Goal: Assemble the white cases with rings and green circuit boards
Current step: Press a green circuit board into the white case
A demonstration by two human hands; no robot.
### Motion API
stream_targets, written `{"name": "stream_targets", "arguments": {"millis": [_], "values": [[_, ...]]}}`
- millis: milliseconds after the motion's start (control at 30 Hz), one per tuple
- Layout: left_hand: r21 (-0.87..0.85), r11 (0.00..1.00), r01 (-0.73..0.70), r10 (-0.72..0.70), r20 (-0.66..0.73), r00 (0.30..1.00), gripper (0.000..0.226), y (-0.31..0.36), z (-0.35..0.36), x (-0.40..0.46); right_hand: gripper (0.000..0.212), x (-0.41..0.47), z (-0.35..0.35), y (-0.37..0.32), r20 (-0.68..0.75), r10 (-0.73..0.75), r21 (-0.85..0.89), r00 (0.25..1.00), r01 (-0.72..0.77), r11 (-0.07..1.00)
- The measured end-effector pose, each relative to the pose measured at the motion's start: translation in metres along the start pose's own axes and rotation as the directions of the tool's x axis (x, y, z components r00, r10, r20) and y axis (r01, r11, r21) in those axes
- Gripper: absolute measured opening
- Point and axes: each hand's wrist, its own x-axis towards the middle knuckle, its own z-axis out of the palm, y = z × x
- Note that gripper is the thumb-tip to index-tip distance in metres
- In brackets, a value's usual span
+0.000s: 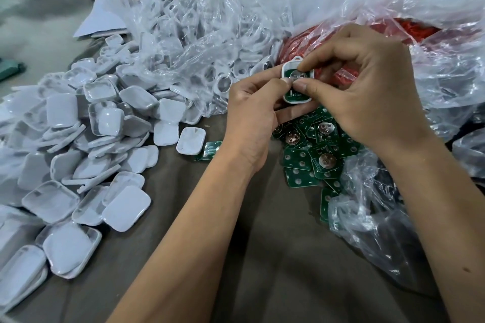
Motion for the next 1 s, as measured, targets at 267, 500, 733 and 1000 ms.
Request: {"name": "stream_targets", "arguments": {"millis": [267,500,733,1000], "values": [[-0.132,0.99,0.052,-0.049,0.027,0.998,0.02,-0.0011,-0.0014,0.0021,0.026,-0.0021,0.0022,-0.0011,-0.039,0.053,0.123,0.998,-0.048,0.991],[-0.1,0.993,0.066,-0.065,0.011,0.998,0.02,0.0003,0.0011,0.0004,0.025,-0.0019,-0.0019,0.0016,-0.015,0.053,0.135,0.998,-0.05,0.99],[-0.171,0.979,0.111,-0.114,-0.009,0.993,0.032,0.0035,0.0025,-0.0002,0.023,-0.0006,-0.0027,0.0012,-0.008,0.028,0.027,1.0,-0.028,0.999],[-0.239,0.94,0.244,-0.227,0.097,0.969,0.025,0.0055,-0.0041,0.0021,0.019,0.0004,-0.004,0.0013,0.004,0.029,0.012,1.0,-0.029,0.999]]}}
